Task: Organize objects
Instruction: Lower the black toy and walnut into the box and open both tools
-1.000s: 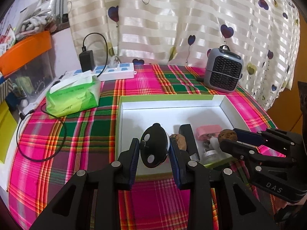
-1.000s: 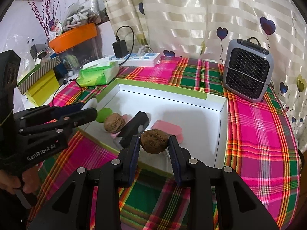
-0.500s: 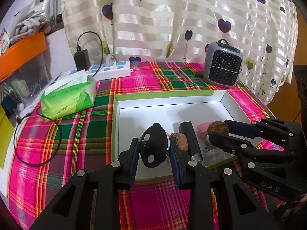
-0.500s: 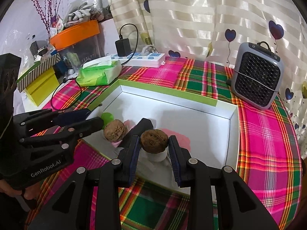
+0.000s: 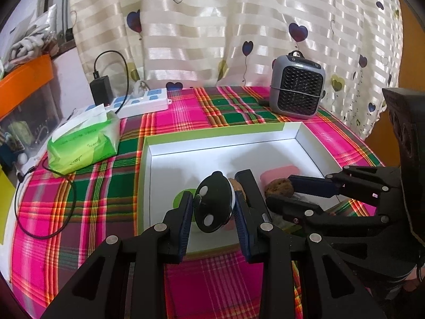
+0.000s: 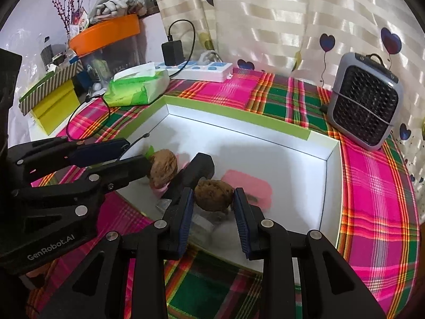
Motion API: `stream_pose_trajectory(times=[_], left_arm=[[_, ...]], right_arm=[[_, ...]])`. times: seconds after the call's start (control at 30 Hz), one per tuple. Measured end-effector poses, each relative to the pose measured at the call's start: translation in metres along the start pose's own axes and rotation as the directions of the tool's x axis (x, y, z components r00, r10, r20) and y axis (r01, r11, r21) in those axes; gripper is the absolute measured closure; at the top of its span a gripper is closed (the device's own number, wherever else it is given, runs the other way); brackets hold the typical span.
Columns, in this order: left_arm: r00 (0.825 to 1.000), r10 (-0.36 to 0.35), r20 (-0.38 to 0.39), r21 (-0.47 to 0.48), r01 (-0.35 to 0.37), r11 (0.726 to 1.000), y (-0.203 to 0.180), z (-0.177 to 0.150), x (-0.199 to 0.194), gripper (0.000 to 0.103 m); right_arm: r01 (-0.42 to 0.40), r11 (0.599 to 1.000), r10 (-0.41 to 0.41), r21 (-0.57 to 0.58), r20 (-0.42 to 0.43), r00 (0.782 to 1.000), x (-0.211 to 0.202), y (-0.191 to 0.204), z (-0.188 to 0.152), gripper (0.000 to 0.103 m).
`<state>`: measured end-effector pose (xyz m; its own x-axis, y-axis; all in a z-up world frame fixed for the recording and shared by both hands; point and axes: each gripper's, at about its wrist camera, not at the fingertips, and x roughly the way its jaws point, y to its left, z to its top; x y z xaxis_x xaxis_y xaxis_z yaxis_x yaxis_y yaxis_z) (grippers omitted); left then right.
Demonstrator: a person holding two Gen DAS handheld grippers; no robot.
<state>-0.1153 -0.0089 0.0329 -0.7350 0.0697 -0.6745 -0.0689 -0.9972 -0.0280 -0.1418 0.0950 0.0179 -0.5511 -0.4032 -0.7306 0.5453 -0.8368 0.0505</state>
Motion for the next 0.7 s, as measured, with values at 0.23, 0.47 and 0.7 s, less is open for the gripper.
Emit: stream_pose_trajectory(times=[0.23,0.47,0.7], left_arm=[[1.0,-0.011,0.002,0.016,0.011,1.0,-0.006,0.0,0.001,0.074],[1.0,-0.007,0.0,0.026,0.007,1.0,-0.007,0.002,0.002,0.074],[1.0,-0.02,0.005,0.001,0.02,1.0,-0.005,0.003,0.002,0.074]], right_arm=[[0.007,1.0,-0.007,0.015,0.003,1.0,-0.001,-0.003,0.0,0.071],[0.021,1.0,-0.022,0.014,0.022,1.0,-0.006,-0.004,-0.001,0.071],[0.024,0.999,-0.025,0.022,0.043,0.999,-0.011,-0.004,-0.001,0.068]])
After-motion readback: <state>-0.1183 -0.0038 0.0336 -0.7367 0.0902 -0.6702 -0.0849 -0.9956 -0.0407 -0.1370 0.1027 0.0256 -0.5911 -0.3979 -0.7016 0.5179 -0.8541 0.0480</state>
